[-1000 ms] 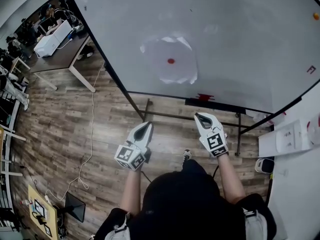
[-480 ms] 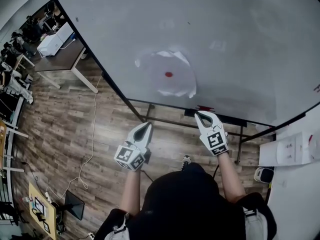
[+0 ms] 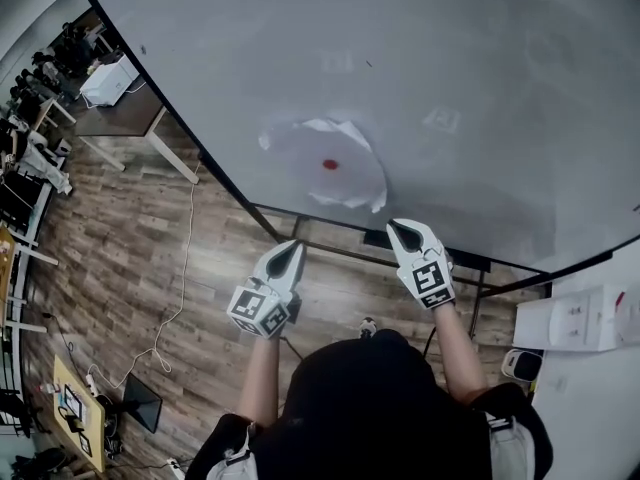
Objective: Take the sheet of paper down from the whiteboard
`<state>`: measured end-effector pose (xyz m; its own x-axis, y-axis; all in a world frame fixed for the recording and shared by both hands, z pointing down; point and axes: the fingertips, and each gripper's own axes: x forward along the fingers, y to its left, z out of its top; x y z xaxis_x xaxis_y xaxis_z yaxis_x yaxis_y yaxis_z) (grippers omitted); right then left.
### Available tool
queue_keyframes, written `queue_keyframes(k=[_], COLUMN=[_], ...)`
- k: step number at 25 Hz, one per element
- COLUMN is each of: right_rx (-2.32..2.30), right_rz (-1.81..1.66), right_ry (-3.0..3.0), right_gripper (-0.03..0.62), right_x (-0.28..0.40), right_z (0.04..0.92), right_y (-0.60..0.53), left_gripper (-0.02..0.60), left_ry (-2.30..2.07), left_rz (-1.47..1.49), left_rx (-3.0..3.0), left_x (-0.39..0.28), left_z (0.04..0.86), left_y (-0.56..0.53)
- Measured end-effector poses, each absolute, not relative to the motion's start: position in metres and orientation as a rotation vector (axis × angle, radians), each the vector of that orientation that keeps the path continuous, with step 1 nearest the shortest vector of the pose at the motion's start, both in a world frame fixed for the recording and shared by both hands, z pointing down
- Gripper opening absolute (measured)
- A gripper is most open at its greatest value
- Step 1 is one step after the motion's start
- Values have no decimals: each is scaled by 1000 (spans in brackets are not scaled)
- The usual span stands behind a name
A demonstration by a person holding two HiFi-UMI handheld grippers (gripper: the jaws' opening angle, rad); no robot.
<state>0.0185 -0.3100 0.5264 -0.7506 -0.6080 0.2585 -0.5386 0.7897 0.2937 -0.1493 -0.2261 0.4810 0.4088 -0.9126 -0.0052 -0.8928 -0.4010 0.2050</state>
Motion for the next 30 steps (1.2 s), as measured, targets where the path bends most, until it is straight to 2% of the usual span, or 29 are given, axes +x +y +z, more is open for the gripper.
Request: queue_keyframes(k=[21, 23, 30], right_rx=[925, 925, 1004], right_rz=[-233, -210, -138], right_ry=[-2741, -2745, -2744], right_gripper=[6, 28, 41], right_x=[19, 17, 12], right_z=[521, 521, 518], right_y=[-345, -347, -355], left_gripper=[11, 11, 11], left_ry=[-1713, -1698, -1590], left_rz=[-185, -188, -169], left_rx=[2458, 2467, 2547], left_x=[-140, -141, -139], left_z=[482, 482, 480], left_y=[-253, -260, -294])
